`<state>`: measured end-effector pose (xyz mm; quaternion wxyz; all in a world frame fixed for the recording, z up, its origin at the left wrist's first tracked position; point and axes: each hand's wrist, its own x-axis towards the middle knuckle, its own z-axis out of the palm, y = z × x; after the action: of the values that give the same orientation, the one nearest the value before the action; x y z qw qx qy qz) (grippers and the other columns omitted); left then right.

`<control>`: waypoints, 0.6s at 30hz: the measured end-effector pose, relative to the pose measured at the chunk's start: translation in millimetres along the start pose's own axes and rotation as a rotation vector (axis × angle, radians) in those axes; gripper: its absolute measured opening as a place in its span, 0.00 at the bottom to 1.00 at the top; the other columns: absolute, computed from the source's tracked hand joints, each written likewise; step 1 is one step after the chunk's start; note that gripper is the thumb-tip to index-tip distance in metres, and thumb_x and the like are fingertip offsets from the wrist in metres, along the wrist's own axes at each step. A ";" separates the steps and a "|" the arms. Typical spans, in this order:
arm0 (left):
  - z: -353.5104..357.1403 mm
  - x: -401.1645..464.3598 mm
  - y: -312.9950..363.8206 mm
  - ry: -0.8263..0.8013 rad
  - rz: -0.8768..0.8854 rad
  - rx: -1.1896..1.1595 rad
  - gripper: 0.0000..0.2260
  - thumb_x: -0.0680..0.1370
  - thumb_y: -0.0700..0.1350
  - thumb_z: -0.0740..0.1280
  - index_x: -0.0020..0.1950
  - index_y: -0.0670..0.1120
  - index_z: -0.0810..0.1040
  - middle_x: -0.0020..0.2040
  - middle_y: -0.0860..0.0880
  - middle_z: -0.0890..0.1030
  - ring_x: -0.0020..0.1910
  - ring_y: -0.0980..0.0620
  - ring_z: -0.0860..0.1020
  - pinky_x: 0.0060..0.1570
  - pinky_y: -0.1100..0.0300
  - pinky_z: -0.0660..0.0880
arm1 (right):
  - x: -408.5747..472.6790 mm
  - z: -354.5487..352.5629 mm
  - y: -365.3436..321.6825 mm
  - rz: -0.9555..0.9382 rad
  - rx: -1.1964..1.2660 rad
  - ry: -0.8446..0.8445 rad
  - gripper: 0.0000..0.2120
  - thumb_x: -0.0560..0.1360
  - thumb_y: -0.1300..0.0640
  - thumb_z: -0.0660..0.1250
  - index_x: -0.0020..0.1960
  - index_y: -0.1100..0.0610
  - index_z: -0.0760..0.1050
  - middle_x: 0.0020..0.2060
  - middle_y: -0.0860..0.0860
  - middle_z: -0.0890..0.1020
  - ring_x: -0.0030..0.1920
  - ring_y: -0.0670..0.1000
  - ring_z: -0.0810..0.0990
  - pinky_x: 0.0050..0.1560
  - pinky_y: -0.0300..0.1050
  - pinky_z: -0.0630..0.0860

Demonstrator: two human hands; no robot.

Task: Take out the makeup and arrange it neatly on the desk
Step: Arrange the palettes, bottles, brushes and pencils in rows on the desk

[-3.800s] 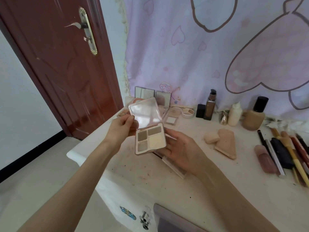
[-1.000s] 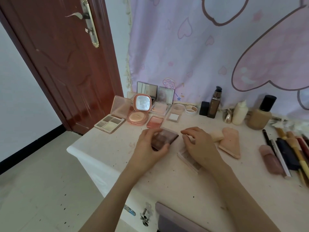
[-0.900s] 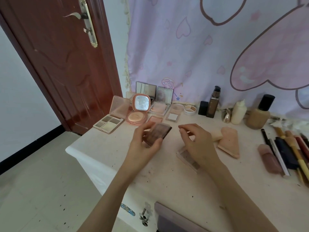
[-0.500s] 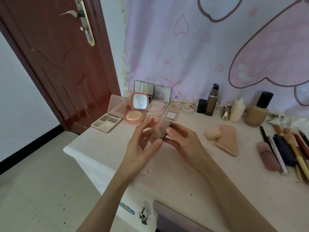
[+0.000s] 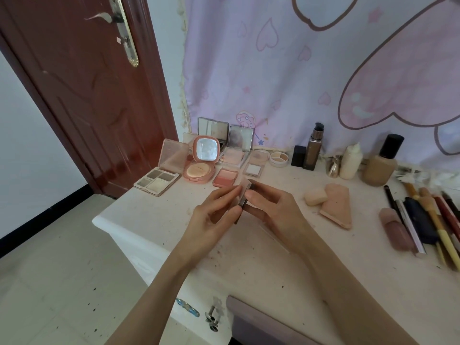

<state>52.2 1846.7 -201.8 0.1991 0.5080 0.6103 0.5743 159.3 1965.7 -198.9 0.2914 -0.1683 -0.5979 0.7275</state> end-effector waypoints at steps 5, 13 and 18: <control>-4.7 1.3 -0.9 0.048 -0.015 -0.105 0.17 0.79 0.45 0.61 0.67 0.47 0.73 0.64 0.53 0.76 0.65 0.57 0.72 0.63 0.62 0.70 | 0.8 -1.4 -0.8 0.010 0.028 0.067 0.11 0.77 0.62 0.62 0.58 0.56 0.77 0.52 0.52 0.84 0.52 0.51 0.82 0.56 0.50 0.78; -7.5 5.8 -6.4 0.167 -0.072 -0.216 0.18 0.80 0.49 0.56 0.67 0.47 0.73 0.59 0.51 0.80 0.58 0.54 0.78 0.58 0.61 0.74 | 4.0 -6.3 -3.5 0.057 0.205 -0.003 0.22 0.67 0.58 0.70 0.60 0.52 0.74 0.50 0.52 0.84 0.51 0.51 0.83 0.46 0.44 0.80; -35.1 15.9 -7.5 0.168 -0.079 -0.123 0.13 0.78 0.45 0.59 0.59 0.46 0.76 0.53 0.47 0.82 0.51 0.49 0.81 0.53 0.60 0.77 | 2.8 11.5 10.9 0.058 0.048 0.024 0.14 0.73 0.67 0.68 0.46 0.48 0.79 0.47 0.47 0.83 0.50 0.48 0.83 0.49 0.42 0.80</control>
<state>13.7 1844.0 -194.0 0.2005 0.4204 0.6080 0.6429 147.8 1957.3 -206.6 0.2813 -0.1874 -0.5716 0.7477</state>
